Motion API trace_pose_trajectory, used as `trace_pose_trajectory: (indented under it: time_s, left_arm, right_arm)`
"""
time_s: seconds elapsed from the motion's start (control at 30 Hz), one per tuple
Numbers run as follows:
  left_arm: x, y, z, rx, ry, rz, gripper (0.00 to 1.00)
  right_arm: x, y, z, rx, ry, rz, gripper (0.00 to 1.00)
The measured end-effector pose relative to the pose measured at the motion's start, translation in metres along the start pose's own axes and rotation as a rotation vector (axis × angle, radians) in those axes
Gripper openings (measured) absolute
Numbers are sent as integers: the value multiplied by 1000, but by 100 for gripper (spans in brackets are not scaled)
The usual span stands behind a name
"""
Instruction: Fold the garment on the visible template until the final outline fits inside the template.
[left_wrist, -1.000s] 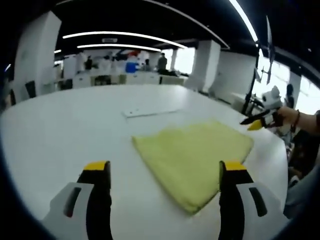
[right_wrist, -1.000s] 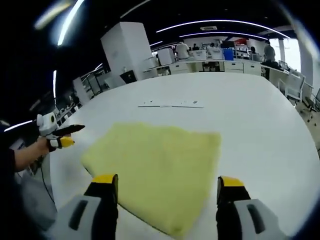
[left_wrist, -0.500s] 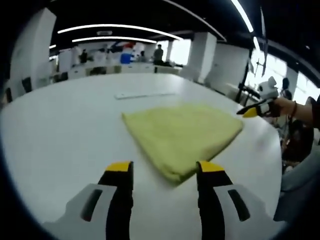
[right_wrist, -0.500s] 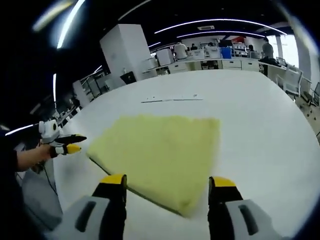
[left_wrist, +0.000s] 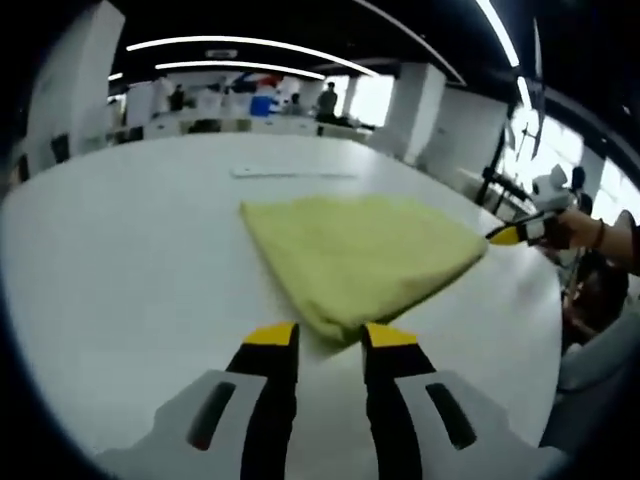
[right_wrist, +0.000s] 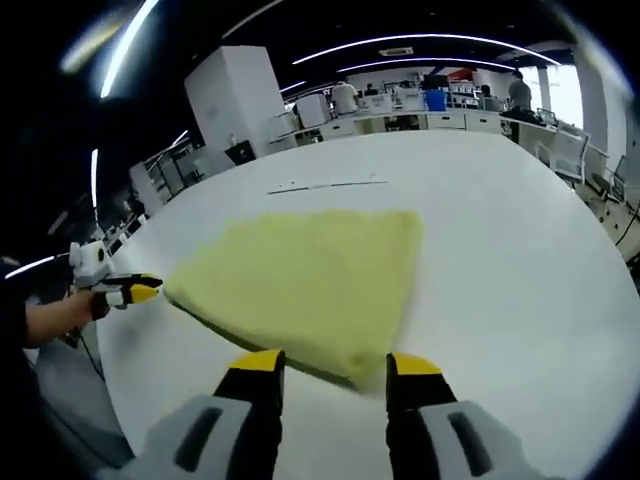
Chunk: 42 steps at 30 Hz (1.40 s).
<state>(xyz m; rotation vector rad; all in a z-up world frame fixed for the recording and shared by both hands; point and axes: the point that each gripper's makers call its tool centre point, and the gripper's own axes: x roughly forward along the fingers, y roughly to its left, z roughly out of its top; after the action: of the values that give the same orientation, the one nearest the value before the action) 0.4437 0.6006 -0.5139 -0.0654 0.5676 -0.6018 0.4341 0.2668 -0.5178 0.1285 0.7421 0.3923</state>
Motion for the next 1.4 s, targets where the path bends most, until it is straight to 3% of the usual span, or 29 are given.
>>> trace_pose_trajectory:
  time_s: [0.33,0.53,0.83,1.2,1.27,1.4]
  left_arm:
    - [0,0,-4,-50,1,-4,14]
    - [5,4,-8,-115,-8,4,12]
    - [11,6,-10,-133,-1,-2,2]
    - [4,11,-9,-17,27,-6,0]
    - [1,13,-9,7,35,-2,0]
    - [1,10,-7,61,54,-12,0]
  right_arm:
    - [2,-10,-11,30,0,-32,14]
    - [4,-11,-13,70,-16,-37,7]
    - [4,-17,-13,93,-30,-43,1]
    - [-1,-22,-8,53,-40,-60,0]
    - [-1,-23,-10,22,-26,-60,0]
    - [-3,-23,-11,-139,10,-68,0]
